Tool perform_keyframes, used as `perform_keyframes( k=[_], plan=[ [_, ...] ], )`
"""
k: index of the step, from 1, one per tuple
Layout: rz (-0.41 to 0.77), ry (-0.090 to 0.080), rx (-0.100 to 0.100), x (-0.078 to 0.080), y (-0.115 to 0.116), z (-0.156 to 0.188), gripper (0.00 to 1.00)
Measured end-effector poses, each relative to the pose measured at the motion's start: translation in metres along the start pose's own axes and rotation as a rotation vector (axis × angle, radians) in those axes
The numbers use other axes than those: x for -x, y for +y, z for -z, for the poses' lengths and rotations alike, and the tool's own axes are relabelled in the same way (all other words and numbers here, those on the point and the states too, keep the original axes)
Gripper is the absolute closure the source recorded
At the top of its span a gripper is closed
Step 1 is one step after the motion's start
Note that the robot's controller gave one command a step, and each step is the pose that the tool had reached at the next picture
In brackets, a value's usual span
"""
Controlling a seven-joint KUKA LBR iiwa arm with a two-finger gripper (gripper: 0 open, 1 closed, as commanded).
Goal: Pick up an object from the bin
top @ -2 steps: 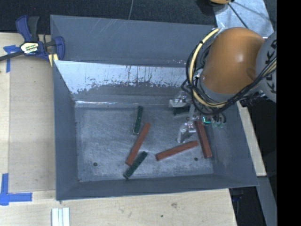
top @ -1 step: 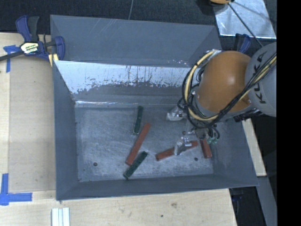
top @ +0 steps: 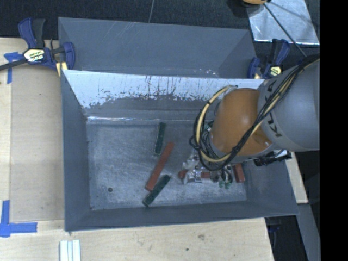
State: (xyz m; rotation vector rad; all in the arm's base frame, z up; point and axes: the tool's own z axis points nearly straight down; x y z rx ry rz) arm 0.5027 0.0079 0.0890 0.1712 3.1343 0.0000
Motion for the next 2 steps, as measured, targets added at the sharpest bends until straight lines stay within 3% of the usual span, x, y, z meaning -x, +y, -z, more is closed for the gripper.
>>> perform_keyframes(
  k=[1,2],
  plan=[
    [0.0,0.0,0.0,0.0,0.0,0.0,1.0],
    [0.0,0.003,0.0,0.003,-0.003,0.201,1.0]
  ],
)
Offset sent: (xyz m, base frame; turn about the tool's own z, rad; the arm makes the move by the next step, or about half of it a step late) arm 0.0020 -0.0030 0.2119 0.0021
